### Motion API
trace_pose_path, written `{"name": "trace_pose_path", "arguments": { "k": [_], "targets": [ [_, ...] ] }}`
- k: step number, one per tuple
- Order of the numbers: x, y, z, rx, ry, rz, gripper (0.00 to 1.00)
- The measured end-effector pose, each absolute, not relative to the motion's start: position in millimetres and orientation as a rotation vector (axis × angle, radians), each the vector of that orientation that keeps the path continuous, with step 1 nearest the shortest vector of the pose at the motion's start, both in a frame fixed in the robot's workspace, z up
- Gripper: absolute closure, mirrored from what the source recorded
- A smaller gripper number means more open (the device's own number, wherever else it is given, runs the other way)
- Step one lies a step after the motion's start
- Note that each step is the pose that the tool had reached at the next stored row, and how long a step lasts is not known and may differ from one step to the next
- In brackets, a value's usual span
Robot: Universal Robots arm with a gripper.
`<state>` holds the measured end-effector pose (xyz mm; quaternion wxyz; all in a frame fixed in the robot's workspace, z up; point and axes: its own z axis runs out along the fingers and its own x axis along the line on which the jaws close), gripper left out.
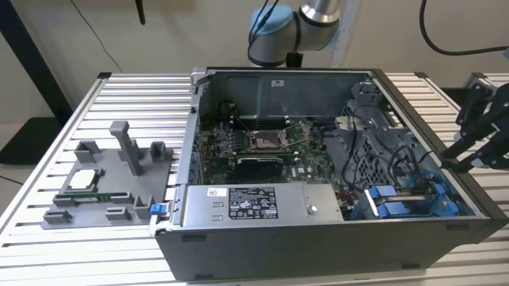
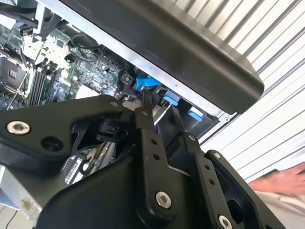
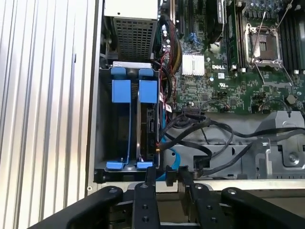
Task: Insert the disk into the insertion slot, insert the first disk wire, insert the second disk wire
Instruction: 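Insert the second disk wire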
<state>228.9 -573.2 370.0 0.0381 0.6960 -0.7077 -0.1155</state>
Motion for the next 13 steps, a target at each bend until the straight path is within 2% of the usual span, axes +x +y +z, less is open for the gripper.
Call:
{"name": "trace_pose_path", "arguments": {
  "k": [11,12,13],
  "targets": [
    [228.3,-573.2,366.0,2.097,-2.216,-0.364,0.0],
    [228.2,-573.2,365.9,2.097,-2.216,-0.364,1.0],
    [228.2,-573.2,365.9,2.097,-2.216,-0.364,1.0]
  ]
}}
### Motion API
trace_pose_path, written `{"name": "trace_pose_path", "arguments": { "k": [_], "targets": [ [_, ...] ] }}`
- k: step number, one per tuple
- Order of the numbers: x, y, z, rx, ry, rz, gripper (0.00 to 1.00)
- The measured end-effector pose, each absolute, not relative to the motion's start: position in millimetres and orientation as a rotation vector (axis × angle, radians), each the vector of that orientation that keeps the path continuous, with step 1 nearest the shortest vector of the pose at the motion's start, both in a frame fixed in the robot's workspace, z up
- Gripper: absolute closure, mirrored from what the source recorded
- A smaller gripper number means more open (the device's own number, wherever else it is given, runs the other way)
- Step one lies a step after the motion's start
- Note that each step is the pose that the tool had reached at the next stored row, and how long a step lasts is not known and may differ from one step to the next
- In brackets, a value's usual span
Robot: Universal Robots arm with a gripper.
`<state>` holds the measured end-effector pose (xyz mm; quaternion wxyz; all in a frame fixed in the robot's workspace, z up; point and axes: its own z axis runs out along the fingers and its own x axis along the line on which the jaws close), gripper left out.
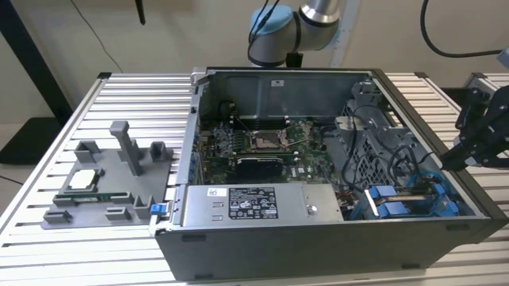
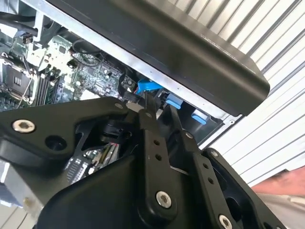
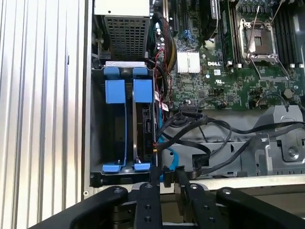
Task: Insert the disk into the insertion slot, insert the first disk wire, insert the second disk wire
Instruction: 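Insert the second disk wire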
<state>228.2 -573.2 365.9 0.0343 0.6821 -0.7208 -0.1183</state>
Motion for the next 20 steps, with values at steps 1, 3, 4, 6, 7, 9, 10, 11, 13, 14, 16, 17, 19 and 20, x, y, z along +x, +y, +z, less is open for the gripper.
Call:
{"name": "trace_pose_path", "arguments": {
  "k": [1,3,4,6,7,9,10,11,13,14,16,17,19,20],
  "targets": [
    [228.2,-573.2,365.9,2.097,-2.216,-0.364,1.0],
    [228.2,-573.2,365.9,2.097,-2.216,-0.364,1.0],
    [228.2,-573.2,365.8,2.098,-2.217,-0.366,1.0],
    [228.0,-573.3,365.7,2.103,-2.221,-0.38,1.0],
    [228.0,-573.2,365.8,2.104,-2.223,-0.385,1.0],
    [227.9,-573.2,365.9,2.104,-2.224,-0.387,1.0],
    [228.0,-573.2,365.9,2.104,-2.224,-0.387,1.0],
    [227.9,-573.2,365.9,2.104,-2.225,-0.387,1.0],
    [227.9,-573.2,365.8,2.104,-2.225,-0.387,1.0],
    [227.9,-573.2,365.9,2.104,-2.225,-0.387,1.0],
    [227.9,-573.2,365.9,2.104,-2.225,-0.387,1.0],
    [227.9,-573.2,365.8,2.104,-2.225,-0.387,1.0],
    [227.9,-573.3,365.7,2.104,-2.225,-0.387,0.0],
    [227.9,-573.4,365.5,2.104,-2.225,-0.387,0.0]
  ]
}}
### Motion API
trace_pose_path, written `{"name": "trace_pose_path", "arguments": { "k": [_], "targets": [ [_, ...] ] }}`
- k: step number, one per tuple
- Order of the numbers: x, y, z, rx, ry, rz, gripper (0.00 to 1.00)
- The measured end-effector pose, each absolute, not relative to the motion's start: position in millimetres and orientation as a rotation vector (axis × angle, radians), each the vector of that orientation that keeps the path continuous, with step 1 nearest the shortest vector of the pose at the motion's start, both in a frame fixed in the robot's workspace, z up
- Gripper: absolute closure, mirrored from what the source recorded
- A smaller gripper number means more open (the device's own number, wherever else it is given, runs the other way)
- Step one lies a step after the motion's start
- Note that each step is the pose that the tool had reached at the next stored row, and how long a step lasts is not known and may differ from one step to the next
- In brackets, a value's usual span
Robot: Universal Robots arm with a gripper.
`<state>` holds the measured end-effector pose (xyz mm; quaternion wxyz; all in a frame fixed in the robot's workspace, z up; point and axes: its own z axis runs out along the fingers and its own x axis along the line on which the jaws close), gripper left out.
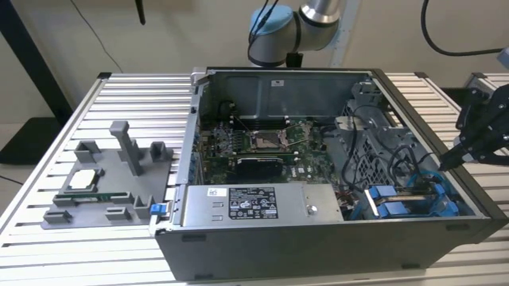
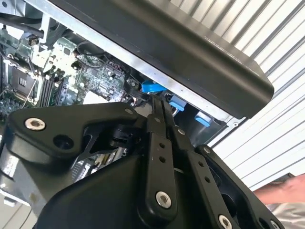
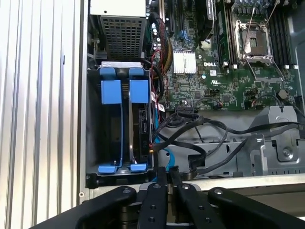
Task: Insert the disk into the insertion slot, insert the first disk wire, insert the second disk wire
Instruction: 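Insert the second disk wire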
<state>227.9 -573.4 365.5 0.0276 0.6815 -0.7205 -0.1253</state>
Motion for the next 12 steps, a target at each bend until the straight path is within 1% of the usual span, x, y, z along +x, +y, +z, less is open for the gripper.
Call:
{"name": "trace_pose_path", "arguments": {
  "k": [12],
  "targets": [
    [227.9,-581.5,367.6,2.108,-2.211,-0.396,0.0]
  ]
}}
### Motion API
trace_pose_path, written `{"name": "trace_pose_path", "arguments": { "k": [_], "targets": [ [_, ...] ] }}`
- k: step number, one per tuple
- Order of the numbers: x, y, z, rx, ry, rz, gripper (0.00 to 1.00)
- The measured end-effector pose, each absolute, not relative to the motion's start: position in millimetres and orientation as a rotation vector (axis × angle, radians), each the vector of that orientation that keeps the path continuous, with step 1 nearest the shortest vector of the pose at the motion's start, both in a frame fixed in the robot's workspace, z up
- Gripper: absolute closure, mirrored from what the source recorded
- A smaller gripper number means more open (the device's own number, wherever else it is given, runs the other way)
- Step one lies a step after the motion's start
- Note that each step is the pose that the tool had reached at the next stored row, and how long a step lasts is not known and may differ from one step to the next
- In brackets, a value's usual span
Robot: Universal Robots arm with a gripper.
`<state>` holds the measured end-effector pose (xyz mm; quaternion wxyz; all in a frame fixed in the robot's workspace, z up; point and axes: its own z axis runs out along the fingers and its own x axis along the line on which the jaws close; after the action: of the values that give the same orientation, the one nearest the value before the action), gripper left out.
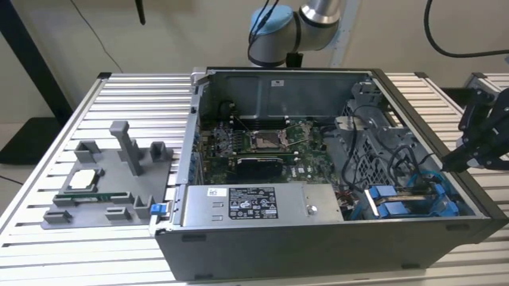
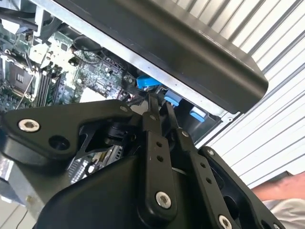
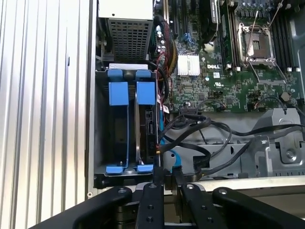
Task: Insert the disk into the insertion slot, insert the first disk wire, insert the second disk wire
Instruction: 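Insert the second disk wire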
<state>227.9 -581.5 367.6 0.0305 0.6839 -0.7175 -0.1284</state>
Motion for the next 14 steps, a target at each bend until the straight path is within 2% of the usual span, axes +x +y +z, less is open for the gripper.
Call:
{"name": "trace_pose_path", "arguments": {
  "k": [14],
  "targets": [
    [227.9,-582.2,362.5,2.142,-2.215,-0.446,0.0]
  ]
}}
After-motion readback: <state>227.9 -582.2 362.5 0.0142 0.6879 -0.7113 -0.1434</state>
